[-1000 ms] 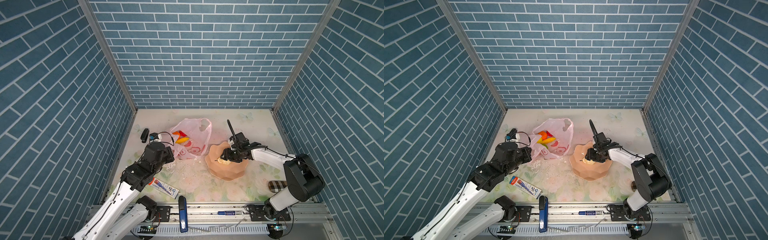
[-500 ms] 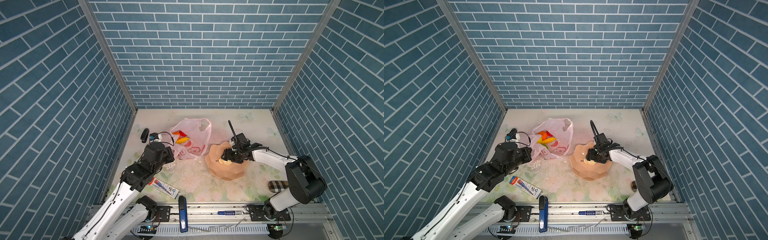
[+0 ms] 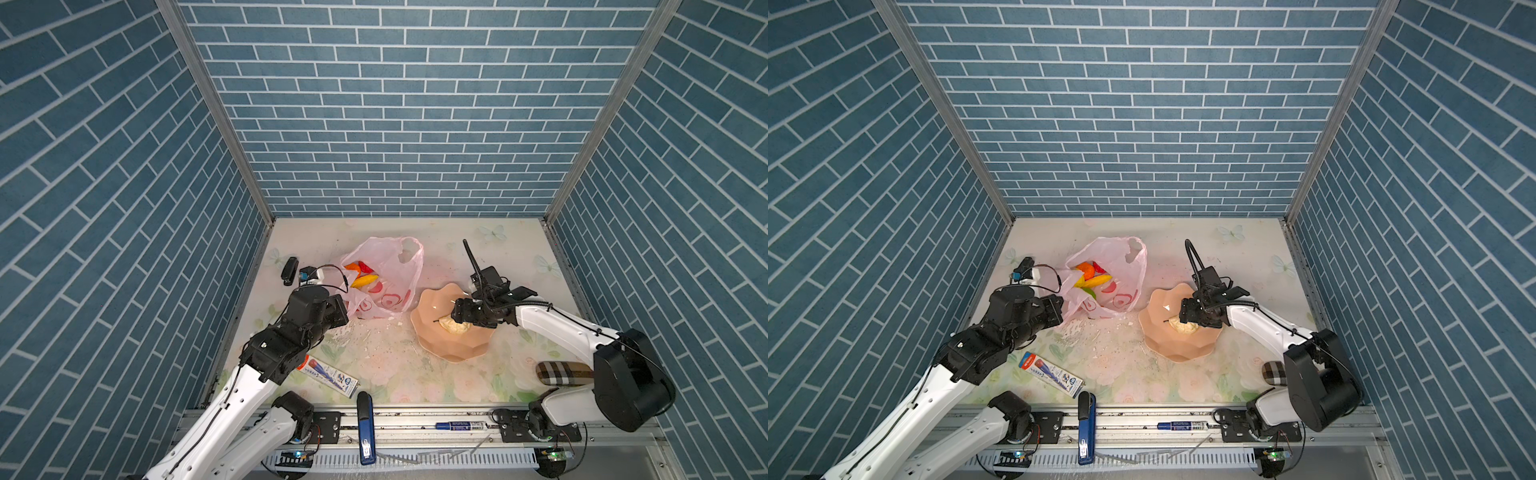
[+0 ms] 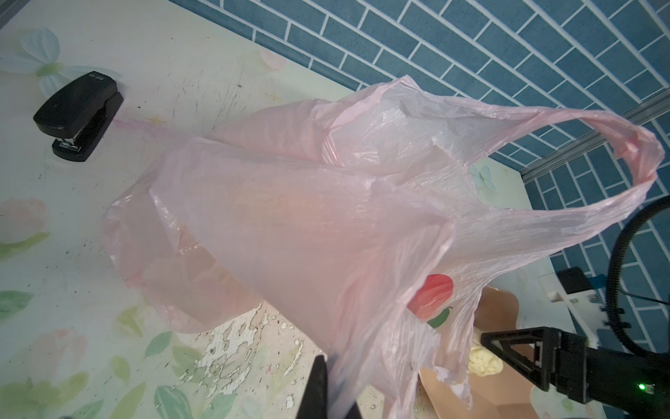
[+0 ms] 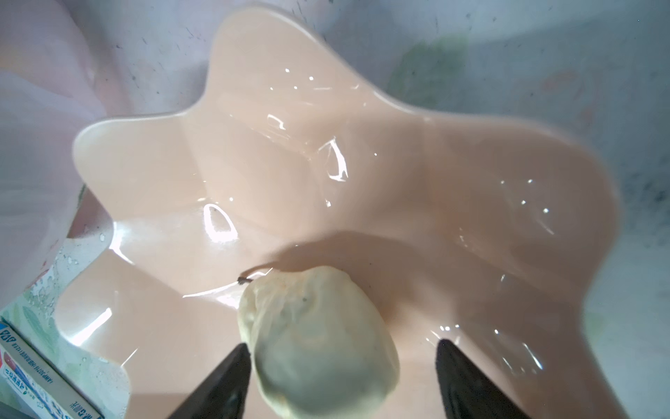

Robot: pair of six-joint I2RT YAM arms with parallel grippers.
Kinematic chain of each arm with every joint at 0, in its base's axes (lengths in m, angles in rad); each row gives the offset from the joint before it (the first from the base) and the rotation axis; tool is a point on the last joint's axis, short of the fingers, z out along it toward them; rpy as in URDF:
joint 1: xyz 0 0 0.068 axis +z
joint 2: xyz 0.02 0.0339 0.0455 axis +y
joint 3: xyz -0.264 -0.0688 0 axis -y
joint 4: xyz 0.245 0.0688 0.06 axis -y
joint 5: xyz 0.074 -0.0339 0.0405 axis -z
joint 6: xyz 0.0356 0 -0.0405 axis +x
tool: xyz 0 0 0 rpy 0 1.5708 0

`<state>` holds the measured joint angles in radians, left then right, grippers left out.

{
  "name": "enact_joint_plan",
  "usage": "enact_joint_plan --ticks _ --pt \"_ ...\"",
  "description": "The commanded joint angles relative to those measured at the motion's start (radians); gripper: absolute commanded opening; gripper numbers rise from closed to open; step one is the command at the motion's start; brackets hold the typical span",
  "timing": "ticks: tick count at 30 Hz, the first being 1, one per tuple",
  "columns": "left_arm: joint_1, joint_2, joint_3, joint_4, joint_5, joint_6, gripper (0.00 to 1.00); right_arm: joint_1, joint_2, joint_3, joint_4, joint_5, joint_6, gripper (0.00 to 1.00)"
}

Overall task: Take the fake fruits out of the plastic bag
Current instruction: 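Move the right gripper back into the pink bag above the fruits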

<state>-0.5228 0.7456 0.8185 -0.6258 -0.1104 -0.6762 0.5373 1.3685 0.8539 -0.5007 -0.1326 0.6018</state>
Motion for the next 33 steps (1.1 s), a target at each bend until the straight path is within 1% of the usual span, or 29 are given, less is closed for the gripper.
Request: enact_joint_plan --ticks 1,4,6,8,11,13,15,18,19,23,27,33 --pt "0.004 -0.013 0.035 -0.097 0.051 0.027 0.06 0.020 -0.112 0.083 -0.111 0.039 -0.065 0.71" --pt "0.004 -0.028 0.023 -0.151 0.090 0.022 0.06 0.087 -0.188 0.150 -0.160 0.124 -0.111 0.61" --pt "0.004 -0.046 0.004 -0.172 0.108 0.013 0.06 0.173 -0.231 0.220 -0.173 0.195 -0.157 0.54" --pt "0.004 -0.059 -0.013 -0.183 0.109 0.002 0.06 0.244 -0.236 0.298 -0.182 0.240 -0.191 0.46" --pt "0.004 -0.079 -0.045 -0.176 0.115 -0.023 0.06 0.337 -0.186 0.415 -0.166 0.262 -0.242 0.36" --pt "0.004 -0.091 -0.061 -0.165 0.117 -0.035 0.06 0.398 -0.115 0.490 -0.121 0.246 -0.290 0.32" --pt "0.004 -0.100 -0.068 -0.164 0.115 -0.043 0.06 0.440 -0.029 0.556 -0.064 0.212 -0.320 0.30" --pt "0.004 -0.102 -0.077 -0.175 0.106 -0.050 0.06 0.464 0.143 0.663 0.018 0.132 -0.326 0.28" --pt "0.004 -0.131 -0.078 -0.184 0.100 -0.051 0.06 0.467 0.203 0.697 0.039 0.115 -0.326 0.28" --pt "0.003 -0.165 -0.075 -0.238 0.062 -0.060 0.05 0.467 0.418 0.793 0.065 0.082 -0.305 0.24" --pt "0.004 -0.204 -0.075 -0.297 0.020 -0.088 0.05 0.467 0.536 0.801 0.076 0.051 -0.288 0.23" --pt "0.003 -0.267 -0.093 -0.374 -0.022 -0.168 0.05 0.468 0.606 0.743 0.099 -0.054 -0.310 0.22"
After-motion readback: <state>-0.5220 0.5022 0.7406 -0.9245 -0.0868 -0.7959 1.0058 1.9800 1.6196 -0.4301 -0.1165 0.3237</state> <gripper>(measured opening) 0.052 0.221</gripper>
